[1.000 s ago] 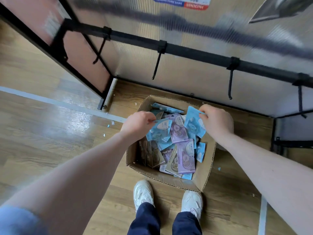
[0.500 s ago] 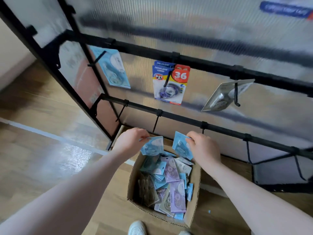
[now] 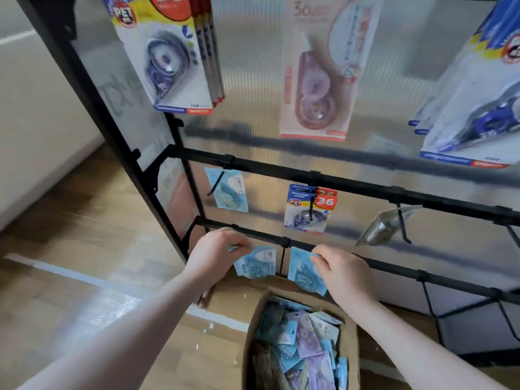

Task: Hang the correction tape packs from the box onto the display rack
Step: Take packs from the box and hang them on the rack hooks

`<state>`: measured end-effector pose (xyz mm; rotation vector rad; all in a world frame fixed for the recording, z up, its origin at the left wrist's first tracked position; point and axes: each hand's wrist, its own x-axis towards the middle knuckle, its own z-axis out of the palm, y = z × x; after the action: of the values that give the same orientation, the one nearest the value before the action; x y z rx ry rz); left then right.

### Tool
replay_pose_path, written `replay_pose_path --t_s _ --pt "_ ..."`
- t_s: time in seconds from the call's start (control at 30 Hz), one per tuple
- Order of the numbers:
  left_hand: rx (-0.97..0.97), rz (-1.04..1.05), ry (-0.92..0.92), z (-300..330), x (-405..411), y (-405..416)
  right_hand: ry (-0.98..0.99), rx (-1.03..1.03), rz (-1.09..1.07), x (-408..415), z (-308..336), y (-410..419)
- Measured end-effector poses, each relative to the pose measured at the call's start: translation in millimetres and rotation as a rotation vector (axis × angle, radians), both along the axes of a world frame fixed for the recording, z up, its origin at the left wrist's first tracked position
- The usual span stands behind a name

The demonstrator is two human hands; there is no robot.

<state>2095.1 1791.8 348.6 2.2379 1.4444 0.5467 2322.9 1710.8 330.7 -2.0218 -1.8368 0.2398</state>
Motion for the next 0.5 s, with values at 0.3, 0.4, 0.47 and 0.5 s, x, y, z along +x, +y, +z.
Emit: replay_pose_path --t_s 0.3,0.4,0.47,0.5 --pt "0.087 -0.041 -0.139 22 -67 66 -0.018 0.038 -0.085 -58 1 25" --pt "0.159 -0.05 -0.158 24 -70 86 -0.056 0.051 -0.085 -62 0 32" --pt "0.19 -0.076 -0.188 22 -69 93 -0.065 0.054 -0.083 -59 -2 35" --pt "0.193 -0.094 -0.2 21 -68 95 -0.069 0.053 -0.091 -58 -3 37"
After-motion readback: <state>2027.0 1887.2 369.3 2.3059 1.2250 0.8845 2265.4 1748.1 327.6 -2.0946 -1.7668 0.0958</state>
